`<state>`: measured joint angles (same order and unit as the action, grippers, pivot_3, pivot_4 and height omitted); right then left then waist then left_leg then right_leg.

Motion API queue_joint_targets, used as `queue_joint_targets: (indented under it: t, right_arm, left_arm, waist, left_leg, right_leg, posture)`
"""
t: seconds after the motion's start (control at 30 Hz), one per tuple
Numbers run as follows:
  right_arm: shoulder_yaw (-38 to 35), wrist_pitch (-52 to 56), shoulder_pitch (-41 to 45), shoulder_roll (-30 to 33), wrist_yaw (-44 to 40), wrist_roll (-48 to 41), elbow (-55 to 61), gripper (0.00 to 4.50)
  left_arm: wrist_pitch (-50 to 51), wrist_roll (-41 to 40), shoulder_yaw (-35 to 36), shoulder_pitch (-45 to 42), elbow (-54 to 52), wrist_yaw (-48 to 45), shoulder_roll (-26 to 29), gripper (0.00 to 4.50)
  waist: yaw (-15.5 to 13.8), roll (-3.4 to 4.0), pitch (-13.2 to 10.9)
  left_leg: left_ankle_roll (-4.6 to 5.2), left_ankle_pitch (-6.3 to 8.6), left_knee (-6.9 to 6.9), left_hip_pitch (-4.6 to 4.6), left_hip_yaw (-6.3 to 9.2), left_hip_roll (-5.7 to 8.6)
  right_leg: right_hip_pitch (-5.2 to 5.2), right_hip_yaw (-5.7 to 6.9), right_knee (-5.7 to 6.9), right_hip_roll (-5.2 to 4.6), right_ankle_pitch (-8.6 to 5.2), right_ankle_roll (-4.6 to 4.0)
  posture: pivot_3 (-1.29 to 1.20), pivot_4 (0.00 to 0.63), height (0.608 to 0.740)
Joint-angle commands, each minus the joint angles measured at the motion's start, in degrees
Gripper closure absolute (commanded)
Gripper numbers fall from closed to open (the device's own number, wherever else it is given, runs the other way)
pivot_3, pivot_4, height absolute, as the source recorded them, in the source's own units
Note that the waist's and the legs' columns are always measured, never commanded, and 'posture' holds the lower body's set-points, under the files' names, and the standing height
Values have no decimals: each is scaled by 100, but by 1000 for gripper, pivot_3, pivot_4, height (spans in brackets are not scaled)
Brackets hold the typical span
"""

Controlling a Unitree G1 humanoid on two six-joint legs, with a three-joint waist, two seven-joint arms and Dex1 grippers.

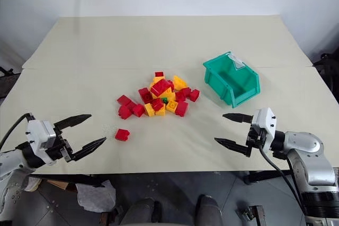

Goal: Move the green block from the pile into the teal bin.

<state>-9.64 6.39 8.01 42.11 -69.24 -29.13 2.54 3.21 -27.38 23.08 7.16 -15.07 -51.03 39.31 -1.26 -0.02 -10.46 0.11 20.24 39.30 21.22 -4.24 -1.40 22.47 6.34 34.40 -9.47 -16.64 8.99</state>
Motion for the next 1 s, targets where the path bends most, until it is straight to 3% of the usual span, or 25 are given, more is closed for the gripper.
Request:
queue_joint_targets:
  t: [0.03, 0.23, 0.33, 0.7, 1.0]
  right_arm:
    - [-120, -79, 57, 46, -13, -32, 61, 26]
    - [236, 627, 519, -313, 547, -124, 311, 26]
    - [545, 846, 838, -536, 657, -70, 414, 608]
    - [2122, 1322, 2791, -2055, 1409, 1035, -720, 4471]
    - [2482, 778, 4288, -3061, 2036, 1988, -2890, 4471]
  left_arm:
    - [154, -122, -3, 42, -203, 70, -20, 0]
    - [259, -548, 303, 251, -139, 110, -281, 0]
    - [213, -590, 469, 435, -200, 265, -480, 0]
    - [123, -642, 638, 1211, -510, 526, -1060, 0]
    - [117, -517, 193, 1105, -832, 772, -1247, 0]
  waist:
    - [3, 0, 0]
    - [69, 0, 0]
    - [119, 0, 0]
    - [152, -1, 1]
    - [215, -5, 4]
  left_leg:
    - [0, 0, 0, 0, 0, 0]
    - [-1, 0, 0, -2, -2, -5]
    - [-5, -1, 0, -4, -1, -13]
    - [-11, 3, 1, -2, -5, -18]
    - [-16, 5, 2, 0, 0, -19]
  right_leg:
    - [0, 0, 0, 0, 0, 0]
    - [1, 0, 2, 3, 1, -2]
    - [2, 2, 6, 7, 2, -4]
    - [13, 2, 16, 10, 4, -9]
    - [21, 9, 37, 10, 5, -13]
  posture:
    - [0, 150, 740]
    - [0, 150, 740]
    - [0, 150, 740]
    - [0, 150, 740]
    - [0, 150, 740]
